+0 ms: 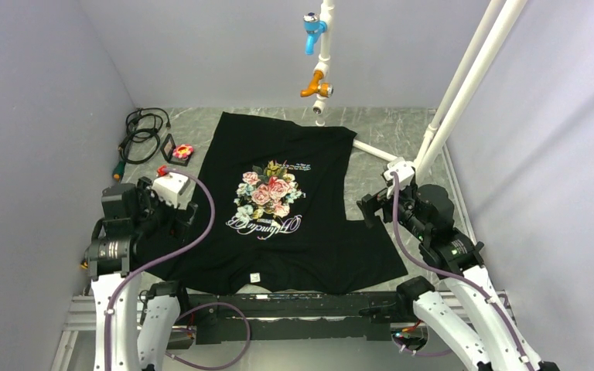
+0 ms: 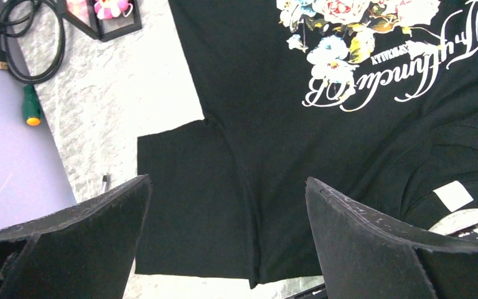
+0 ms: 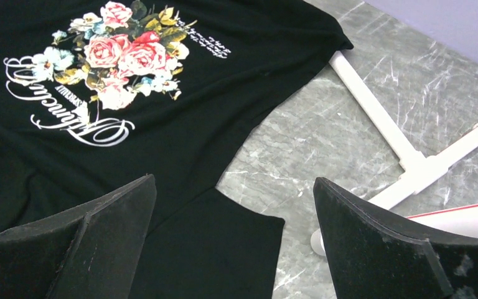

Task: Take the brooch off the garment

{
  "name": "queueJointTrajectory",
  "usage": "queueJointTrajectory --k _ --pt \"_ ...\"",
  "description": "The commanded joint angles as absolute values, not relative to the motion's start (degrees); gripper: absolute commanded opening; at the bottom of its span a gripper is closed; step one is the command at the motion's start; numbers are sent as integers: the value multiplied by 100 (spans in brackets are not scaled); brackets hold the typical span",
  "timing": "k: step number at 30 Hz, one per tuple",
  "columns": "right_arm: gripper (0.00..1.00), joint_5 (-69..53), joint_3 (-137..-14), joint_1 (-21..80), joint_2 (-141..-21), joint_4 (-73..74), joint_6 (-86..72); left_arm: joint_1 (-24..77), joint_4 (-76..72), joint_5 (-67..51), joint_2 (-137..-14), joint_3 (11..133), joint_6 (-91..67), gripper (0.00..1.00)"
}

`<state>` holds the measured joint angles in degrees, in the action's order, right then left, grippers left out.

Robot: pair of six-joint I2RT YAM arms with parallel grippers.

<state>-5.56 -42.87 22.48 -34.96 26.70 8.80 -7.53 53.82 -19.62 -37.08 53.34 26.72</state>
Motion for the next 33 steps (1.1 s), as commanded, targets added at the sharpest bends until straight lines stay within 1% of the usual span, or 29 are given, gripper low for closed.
queueJointTrajectory --k 1,10,16,26,33 --pt "100 -853 -4136 2082 -3375 2812 1093 -782 4902 -1652 -3346 5197 2523 99" --pt "100 -745 -3697 1686 -2939 2645 1050 -782 4366 -983 -2794 4683 2452 100" --pt "100 -684 -3602 1524 -2730 2571 933 -780 4277 -834 -2481 4574 2476 99" --pt "100 -759 -3465 1503 -2325 2514 966 -782 4306 -689 -2342 4490 2540 100" --pt "100 -773 -3445 1502 -2266 2507 973 -782 4317 -577 -2268 4442 2570 99"
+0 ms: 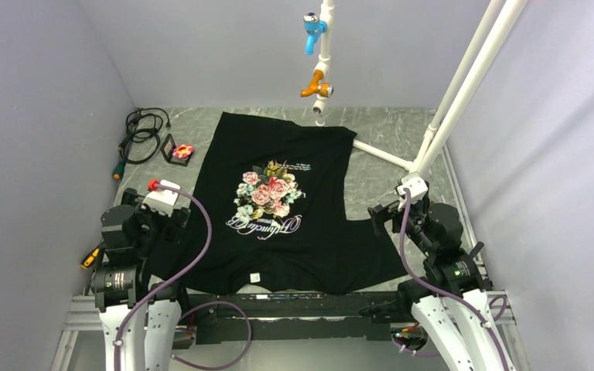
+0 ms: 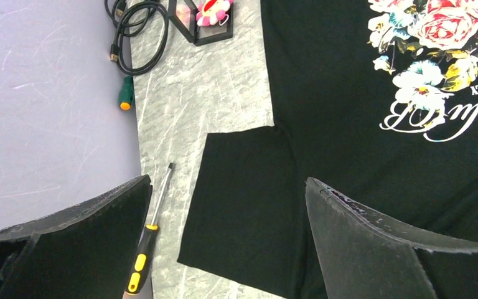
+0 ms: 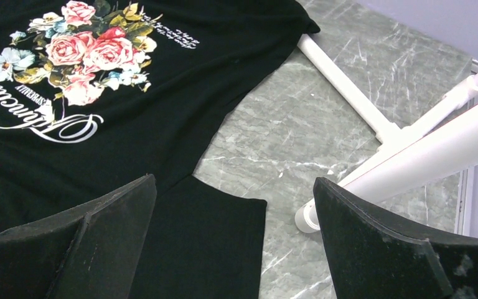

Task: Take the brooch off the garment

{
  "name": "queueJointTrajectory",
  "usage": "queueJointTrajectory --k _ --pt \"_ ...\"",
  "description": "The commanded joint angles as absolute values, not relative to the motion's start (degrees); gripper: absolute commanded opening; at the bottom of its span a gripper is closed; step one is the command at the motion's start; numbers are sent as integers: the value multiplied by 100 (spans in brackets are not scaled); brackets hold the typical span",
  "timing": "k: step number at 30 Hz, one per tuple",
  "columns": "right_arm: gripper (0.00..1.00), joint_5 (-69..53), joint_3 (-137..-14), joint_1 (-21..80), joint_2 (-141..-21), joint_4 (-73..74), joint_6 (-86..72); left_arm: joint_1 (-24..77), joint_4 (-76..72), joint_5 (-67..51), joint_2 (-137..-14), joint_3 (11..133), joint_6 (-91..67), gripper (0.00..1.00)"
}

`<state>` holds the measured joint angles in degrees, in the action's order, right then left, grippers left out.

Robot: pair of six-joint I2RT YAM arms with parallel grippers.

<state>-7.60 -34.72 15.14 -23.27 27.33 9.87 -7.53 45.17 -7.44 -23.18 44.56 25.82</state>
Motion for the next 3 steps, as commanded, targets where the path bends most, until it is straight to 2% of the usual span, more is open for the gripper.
queueJointTrajectory --k 1,3 --pt "100 -773 -3430 1501 -2250 2505 980 -780 4346 -554 -2276 4458 2571 99" --pt "100 -765 -3419 1503 -2225 2496 976 -782 4396 -540 -2277 4481 2573 100"
